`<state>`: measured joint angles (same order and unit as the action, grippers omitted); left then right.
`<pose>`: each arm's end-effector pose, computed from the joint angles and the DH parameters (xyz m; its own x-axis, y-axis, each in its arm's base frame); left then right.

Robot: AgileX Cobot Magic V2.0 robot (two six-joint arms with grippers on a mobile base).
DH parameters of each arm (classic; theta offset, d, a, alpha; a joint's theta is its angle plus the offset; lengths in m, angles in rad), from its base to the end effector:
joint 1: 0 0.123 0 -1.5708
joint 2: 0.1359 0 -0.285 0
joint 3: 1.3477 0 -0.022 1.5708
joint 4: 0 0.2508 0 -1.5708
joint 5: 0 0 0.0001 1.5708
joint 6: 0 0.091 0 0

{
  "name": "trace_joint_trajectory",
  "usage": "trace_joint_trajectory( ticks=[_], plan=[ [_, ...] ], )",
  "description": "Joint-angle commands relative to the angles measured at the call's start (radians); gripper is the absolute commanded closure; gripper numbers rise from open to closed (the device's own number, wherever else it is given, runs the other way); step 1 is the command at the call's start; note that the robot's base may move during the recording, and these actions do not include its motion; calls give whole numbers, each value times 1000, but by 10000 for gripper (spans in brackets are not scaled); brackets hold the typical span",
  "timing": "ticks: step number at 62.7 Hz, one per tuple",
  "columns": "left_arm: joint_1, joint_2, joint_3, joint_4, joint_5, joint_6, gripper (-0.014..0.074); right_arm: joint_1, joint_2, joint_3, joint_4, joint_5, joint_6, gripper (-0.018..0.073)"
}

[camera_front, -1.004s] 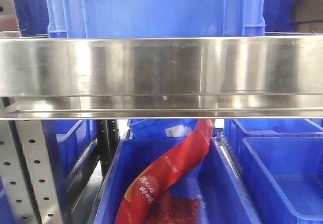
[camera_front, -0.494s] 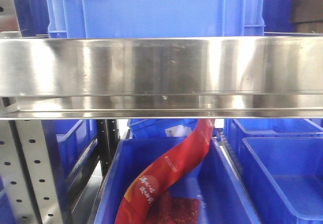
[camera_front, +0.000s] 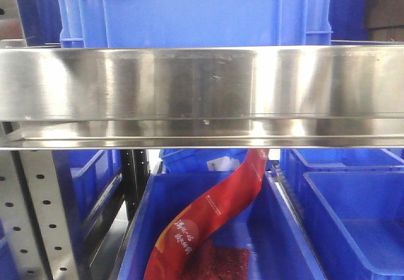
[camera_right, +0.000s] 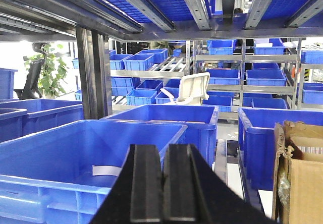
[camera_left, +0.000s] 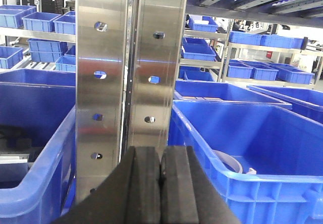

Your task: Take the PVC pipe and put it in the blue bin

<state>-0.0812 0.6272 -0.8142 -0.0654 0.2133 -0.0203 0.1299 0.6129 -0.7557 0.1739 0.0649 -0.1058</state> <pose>0.1198 -0.0110 0.4145 0.0529 -0.0887 -0.9947 0.0997 0.9915 -0.0831 0.1190 0.0166 0.4106 0.1540 0.0884 -0.9841 -0.1513 0.9864 0.0649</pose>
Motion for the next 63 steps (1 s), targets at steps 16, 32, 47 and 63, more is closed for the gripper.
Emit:
trace_joint_trajectory(
  ticks=[16,32,47,63],
  plan=[
    [5,-5,2,0,-20,4,707,-7,-6,0,-7,-9,-1,727],
    [5,-5,2,0,-20,4,707,-42,-19,78,-108,37,68,727],
    [5,-5,2,0,-20,4,707,-178,-181,245,-210,33,89,727],
    [5,-5,2,0,-20,4,707,-266,-377,470,-210,33,89,727]
  ],
)
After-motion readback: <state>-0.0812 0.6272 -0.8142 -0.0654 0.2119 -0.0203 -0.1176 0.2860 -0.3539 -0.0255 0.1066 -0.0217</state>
